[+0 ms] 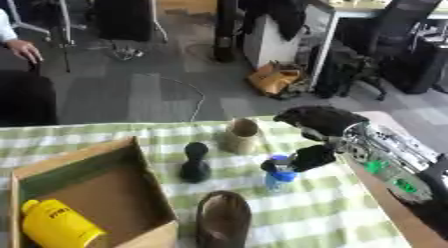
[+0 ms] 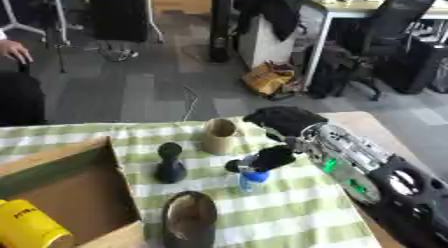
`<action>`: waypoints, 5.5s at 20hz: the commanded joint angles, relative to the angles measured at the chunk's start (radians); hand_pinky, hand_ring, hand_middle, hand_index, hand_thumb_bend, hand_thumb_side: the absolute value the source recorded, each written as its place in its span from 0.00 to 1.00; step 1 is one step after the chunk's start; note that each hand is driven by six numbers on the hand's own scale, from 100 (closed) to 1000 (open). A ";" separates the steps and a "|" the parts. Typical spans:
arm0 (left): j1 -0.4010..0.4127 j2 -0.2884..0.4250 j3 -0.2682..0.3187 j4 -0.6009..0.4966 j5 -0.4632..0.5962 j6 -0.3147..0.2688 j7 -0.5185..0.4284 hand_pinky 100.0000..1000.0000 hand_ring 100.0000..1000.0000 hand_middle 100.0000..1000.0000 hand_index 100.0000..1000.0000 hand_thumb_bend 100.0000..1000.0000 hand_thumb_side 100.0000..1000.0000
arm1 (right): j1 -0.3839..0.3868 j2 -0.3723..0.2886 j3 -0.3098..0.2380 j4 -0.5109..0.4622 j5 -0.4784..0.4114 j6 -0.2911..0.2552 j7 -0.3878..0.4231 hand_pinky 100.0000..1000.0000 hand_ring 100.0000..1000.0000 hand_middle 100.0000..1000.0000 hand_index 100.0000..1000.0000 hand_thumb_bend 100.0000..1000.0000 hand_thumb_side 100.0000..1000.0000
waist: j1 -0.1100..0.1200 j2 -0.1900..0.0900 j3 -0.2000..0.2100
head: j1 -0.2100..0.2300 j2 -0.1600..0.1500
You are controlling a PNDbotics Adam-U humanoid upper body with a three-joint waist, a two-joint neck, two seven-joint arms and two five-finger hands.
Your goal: Pick up objects on the table and place them in the box.
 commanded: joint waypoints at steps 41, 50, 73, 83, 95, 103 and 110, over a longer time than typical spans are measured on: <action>-0.052 -0.020 -0.042 -0.019 0.097 -0.005 -0.067 0.76 1.00 0.99 0.80 0.10 1.00 | 0.009 -0.071 -0.026 0.157 0.319 -0.285 -0.001 0.84 0.98 0.92 0.97 0.63 0.76 | -0.025 0.075 0.106 | -0.191 -0.099; -0.053 -0.019 -0.043 -0.019 0.101 -0.002 -0.070 0.76 1.00 0.98 0.79 0.10 1.00 | 0.022 -0.082 -0.038 0.166 0.281 -0.267 -0.064 0.84 0.97 0.91 0.97 0.64 0.79 | -0.017 0.079 0.095 | -0.186 -0.098; -0.068 -0.021 -0.049 -0.019 0.113 0.012 -0.085 0.76 1.00 0.99 0.80 0.09 1.00 | 0.068 -0.091 -0.061 0.218 0.163 -0.210 -0.228 0.80 0.96 0.89 0.95 0.70 0.77 | 0.004 0.095 0.090 | -0.159 -0.155; -0.072 -0.020 -0.049 -0.019 0.120 0.012 -0.088 0.76 1.00 0.98 0.79 0.10 1.00 | 0.075 -0.081 -0.065 0.228 0.069 -0.213 -0.244 0.53 0.79 0.78 0.74 0.52 0.44 | 0.000 0.104 0.092 | -0.148 -0.163; -0.073 -0.022 -0.051 -0.019 0.120 0.010 -0.091 0.76 1.00 0.97 0.79 0.09 1.00 | 0.082 -0.073 -0.064 0.218 0.068 -0.186 -0.371 0.29 0.54 0.55 0.59 0.31 0.33 | -0.003 0.107 0.094 | -0.144 -0.167; -0.072 -0.023 -0.056 -0.019 0.125 0.007 -0.098 0.76 1.00 0.97 0.79 0.10 1.00 | 0.082 -0.061 -0.067 0.184 0.126 -0.148 -0.610 0.05 0.40 0.42 0.47 0.20 0.34 | -0.008 0.110 0.098 | -0.144 -0.175; -0.071 -0.021 -0.059 -0.019 0.133 0.008 -0.105 0.75 1.00 0.97 0.79 0.09 1.00 | 0.060 -0.057 -0.052 0.201 0.158 -0.104 -0.751 0.00 0.34 0.40 0.47 0.18 0.30 | -0.012 0.114 0.105 | -0.165 -0.171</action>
